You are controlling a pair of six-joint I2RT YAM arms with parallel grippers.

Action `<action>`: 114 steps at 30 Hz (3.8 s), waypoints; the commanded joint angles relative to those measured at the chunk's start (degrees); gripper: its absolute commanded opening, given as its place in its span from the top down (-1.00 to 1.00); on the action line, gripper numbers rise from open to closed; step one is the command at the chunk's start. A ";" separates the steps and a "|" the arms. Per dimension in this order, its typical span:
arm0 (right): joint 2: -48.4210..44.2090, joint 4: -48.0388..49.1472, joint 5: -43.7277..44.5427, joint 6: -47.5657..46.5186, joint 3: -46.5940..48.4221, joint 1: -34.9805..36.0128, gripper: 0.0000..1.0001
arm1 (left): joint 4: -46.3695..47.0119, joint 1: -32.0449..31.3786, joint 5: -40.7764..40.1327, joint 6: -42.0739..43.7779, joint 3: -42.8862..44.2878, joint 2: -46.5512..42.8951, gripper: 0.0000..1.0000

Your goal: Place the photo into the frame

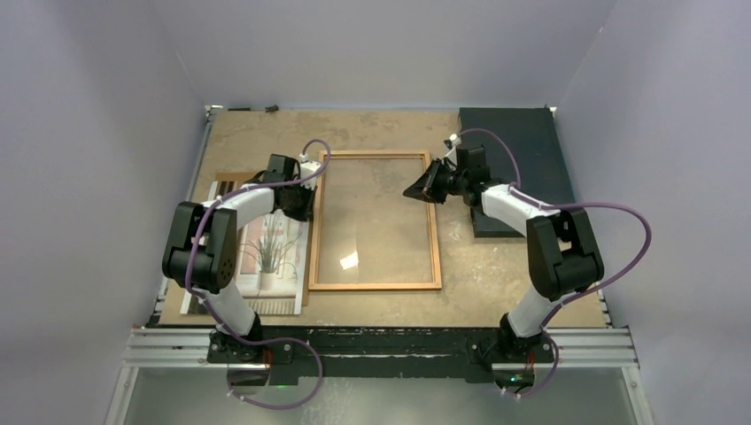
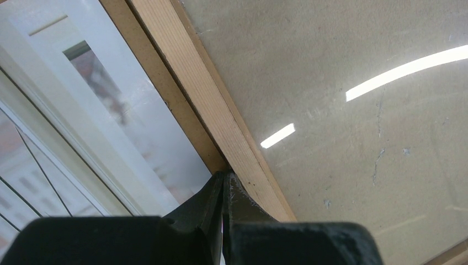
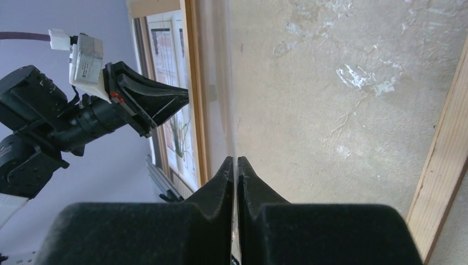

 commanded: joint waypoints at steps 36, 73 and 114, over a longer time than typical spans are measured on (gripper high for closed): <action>3.62 -8.10 0.58 -2.15 7.66 0.91 0.05 | -0.12 -0.49 1.95 0.33 -3.48 -0.90 1.00; 11.46 -29.98 22.82 -15.61 27.20 10.27 -0.98 | -0.32 -0.54 2.30 0.23 -2.53 -0.78 1.00; 16.19 -33.76 34.61 -19.38 28.22 10.03 -0.98 | -0.07 -0.49 2.23 0.23 -3.31 -0.64 1.00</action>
